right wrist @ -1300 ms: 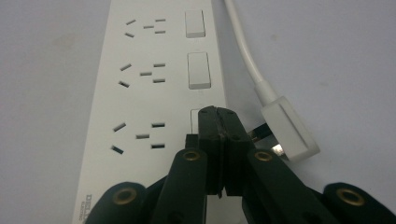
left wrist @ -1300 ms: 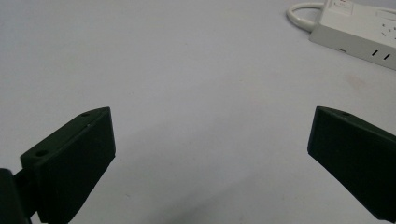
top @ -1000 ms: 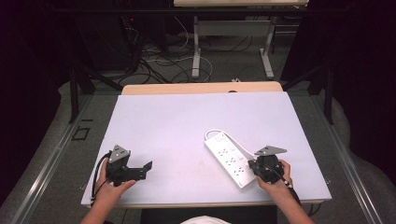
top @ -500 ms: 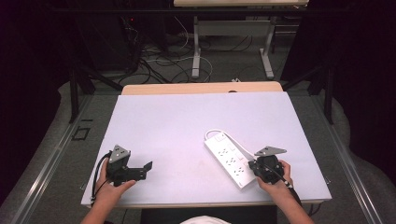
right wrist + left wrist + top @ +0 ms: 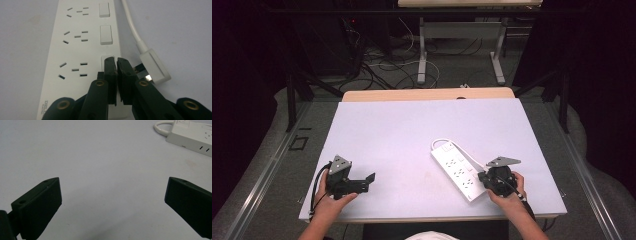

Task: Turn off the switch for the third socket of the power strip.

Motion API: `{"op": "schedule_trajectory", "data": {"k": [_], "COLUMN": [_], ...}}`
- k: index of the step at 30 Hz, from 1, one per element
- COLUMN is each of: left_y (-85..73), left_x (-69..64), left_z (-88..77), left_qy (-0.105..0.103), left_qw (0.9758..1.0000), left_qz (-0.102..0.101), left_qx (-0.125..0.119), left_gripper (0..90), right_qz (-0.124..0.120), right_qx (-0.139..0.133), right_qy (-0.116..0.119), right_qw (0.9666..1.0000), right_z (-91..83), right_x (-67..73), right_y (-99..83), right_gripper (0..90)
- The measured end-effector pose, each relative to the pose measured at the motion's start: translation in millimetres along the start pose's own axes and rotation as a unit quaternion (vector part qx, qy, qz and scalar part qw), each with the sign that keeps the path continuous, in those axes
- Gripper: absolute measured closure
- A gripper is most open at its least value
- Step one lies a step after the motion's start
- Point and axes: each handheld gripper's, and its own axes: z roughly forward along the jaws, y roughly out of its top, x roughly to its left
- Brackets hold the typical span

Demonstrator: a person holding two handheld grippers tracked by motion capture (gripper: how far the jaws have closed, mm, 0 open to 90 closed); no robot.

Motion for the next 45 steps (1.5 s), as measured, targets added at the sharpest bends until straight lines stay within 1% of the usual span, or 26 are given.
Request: {"op": "schedule_trajectory", "data": {"k": [3,5,6,7,10,11,15,16,18,19,20,23,24,25,26,27,29,31,36,38,39,40,43,44,45], "left_y": [0.1,0.0,0.1,-0.3,-0.4,-0.4,-0.3,0.1,0.1,-0.3,-0.3,-0.5,-0.4,0.0,-0.1,-0.4,-0.4,-0.1,-0.1,-0.1,-0.1,-0.1,-0.1,-0.1,-0.1], "left_x": [0.7,0.2,0.8,0.3,0.2,0.2,0.4,0.7,0.7,0.3,0.3,-0.1,-0.1,0.4,0.3,-0.1,0.0,0.4,0.1,0.1,0.2,0.1,0.0,0.1,0.2], "left_z": [-0.2,0.0,-0.2,0.5,0.4,0.4,0.5,-0.1,-0.2,0.5,0.5,0.7,0.7,-0.1,0.1,0.8,0.8,0.1,0.0,-0.1,-0.2,-0.2,-0.1,-0.1,-0.2], "left_qy": [0.001,0.000,0.001,0.004,0.003,0.003,0.003,0.001,0.000,0.003,0.003,0.002,0.002,-0.001,0.000,0.002,0.002,-0.001,-0.001,-0.001,-0.001,-0.001,-0.001,-0.001,-0.001], "left_qw": [1.0000,1.0000,1.0000,1.0000,1.0000,1.0000,1.0000,1.0000,1.0000,1.0000,1.0000,1.0000,1.0000,1.0000,1.0000,1.0000,1.0000,1.0000,1.0000,1.0000,1.0000,1.0000,1.0000,1.0000,1.0000], "left_qz": [0.004,0.000,0.004,0.001,0.001,0.000,0.002,0.003,0.002,0.001,0.001,-0.002,-0.001,0.000,0.000,-0.001,-0.001,0.000,0.000,-0.001,0.000,0.000,-0.001,0.000,-0.001], "left_qx": [0.000,0.000,0.000,-0.006,-0.006,-0.006,-0.005,-0.001,0.000,-0.006,-0.006,-0.006,-0.006,0.000,-0.001,-0.006,-0.006,-0.001,-0.001,-0.001,-0.001,-0.001,-0.001,-0.001,-0.002], "left_gripper": [1.0,1.0,1.0,1.0,1.0,0.9,1.0,1.0,1.0,1.0,1.0,1.0,1.0,1.0,1.0,1.0,1.0,0.9,1.0,1.0,1.0,1.0,1.0,1.0,1.0], "right_qz": [0.001,-0.002,-0.003,-0.006,-0.003,-0.005,-0.004,-0.004,-0.005,0.000,0.000,0.007,0.004,0.006,0.008,0.012,0.014,0.011,0.013,0.018,0.017,0.017,0.020,0.020,0.020], "right_qx": [-0.004,-0.007,-0.011,-0.013,-0.018,-0.020,-0.027,-0.027,-0.031,-0.035,-0.035,-0.035,-0.038,-0.038,-0.037,-0.034,-0.035,-0.039,-0.052,-0.054,-0.057,-0.057,-0.056,-0.057,-0.057], "right_qy": [0.002,0.006,0.004,0.004,0.003,0.007,0.009,0.009,0.009,0.011,0.011,0.014,0.016,0.017,0.019,0.021,0.022,0.019,0.011,0.010,0.009,0.009,0.006,0.002,0.002], "right_qw": [1.0000,1.0000,0.9999,0.9999,0.9998,0.9998,0.9996,0.9996,0.9995,0.9993,0.9993,0.9993,0.9991,0.9991,0.9991,0.9991,0.9991,0.9990,0.9985,0.9984,0.9982,0.9982,0.9982,0.9982,0.9982], "right_z": [-1.3,-1.9,-2.4,-3.1,-4.3,-4.9,-6.5,-6.5,-7.3,-8.1,-8.1,-9.1,-9.1,-9.4,-9.6,-10.3,-10.4,-11.1,-14.3,-15.2,-15.4,-15.4,-15.8,-15.4,-15.4], "right_x": [-1.3,-1.2,-0.9,-1.1,0.2,0.3,1.2,1.2,1.0,1.3,1.3,1.8,1.4,1.4,1.6,2.2,2.6,3.3,4.8,5.2,4.5,4.5,4.1,3.9,3.9], "right_y": [-0.9,-1.0,-0.9,-0.7,-0.2,-0.1,0.1,0.1,0.4,0.7,0.7,1.2,1.3,1.6,1.8,2.1,2.2,2.5,3.9,4.3,4.5,4.5,5.0,5.4,5.4], "right_gripper": [82.3,79.8,78.4,77.1,74.5,72.8,66.2,66.2,63.2,59.5,59.5,54.9,53.9,52.1,50.7,47.6,46.1,43.2,35.8,33.0,30.1,30.1,27.0,24.6,24.6]}}
